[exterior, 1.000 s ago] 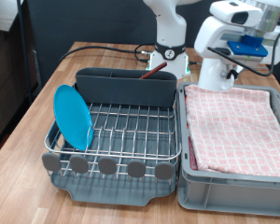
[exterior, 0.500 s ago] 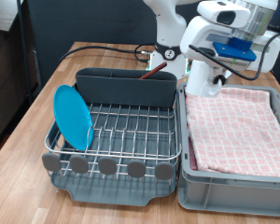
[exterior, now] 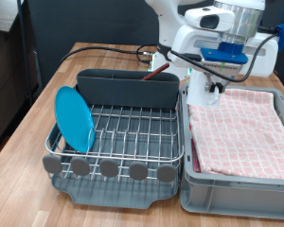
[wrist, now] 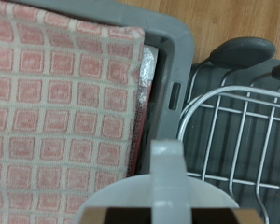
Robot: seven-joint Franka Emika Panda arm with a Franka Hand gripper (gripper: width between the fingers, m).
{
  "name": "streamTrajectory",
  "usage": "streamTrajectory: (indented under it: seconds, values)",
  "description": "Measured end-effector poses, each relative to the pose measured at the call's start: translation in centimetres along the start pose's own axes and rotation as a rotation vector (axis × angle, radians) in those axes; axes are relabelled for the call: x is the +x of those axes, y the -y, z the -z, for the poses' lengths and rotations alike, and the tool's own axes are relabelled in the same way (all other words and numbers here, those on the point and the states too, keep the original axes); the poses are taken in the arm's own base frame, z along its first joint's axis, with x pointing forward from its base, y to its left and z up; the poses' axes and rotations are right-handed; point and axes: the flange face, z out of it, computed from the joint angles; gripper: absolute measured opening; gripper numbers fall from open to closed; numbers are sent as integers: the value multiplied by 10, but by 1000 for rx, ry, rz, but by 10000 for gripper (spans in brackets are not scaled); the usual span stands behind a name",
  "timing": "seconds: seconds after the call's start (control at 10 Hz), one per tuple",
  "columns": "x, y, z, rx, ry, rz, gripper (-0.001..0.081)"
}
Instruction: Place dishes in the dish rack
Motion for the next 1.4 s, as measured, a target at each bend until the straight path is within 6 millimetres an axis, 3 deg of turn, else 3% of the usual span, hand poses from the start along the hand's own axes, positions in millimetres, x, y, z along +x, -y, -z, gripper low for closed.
streamTrajectory:
  seconds: [0.6, 1.4]
  values:
    - [17, -8, -4, 19, -31, -38, 70]
    - [57, 3, -21, 3, -62, -67, 70]
